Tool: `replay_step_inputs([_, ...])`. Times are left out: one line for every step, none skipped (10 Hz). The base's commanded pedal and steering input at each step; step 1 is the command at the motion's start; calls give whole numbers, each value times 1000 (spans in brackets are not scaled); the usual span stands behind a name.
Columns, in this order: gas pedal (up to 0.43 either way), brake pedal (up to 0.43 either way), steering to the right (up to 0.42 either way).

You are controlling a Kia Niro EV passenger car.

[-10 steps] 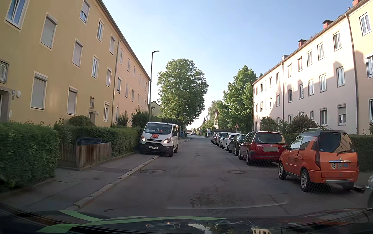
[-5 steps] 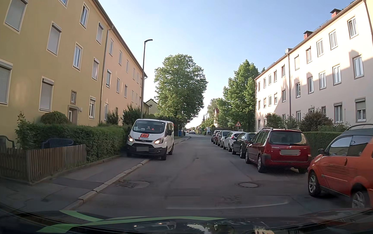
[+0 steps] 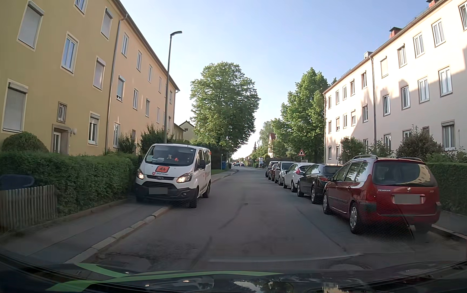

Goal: Follow the waypoints while adhering to traffic rules and regulations

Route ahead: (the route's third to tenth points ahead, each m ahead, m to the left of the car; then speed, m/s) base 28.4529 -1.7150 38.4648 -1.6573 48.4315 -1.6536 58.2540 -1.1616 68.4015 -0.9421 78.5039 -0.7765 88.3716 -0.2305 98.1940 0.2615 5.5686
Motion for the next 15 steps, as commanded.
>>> replay_step_inputs([98, 0, 10])
replay_step_inputs([98, 0, 10])
replay_step_inputs([98, 0, 10])
replay_step_inputs([79, 0, 11])
replay_step_inputs([59, 0, 14])
replay_step_inputs([59, 0, 18])
replay_step_inputs([59, 0, 20])
replay_step_inputs([47, 0, 17])
replay_step_inputs([47, 0, 12])
replay_step_inputs([47, 0, 8])
replay_step_inputs([47, 0, 5])
replay_step_inputs([47, 0, 3])
replay_step_inputs([59, 0, 0])
replay_step_inputs([59, 0, -6])
replay_step_inputs([59, 0, -12])
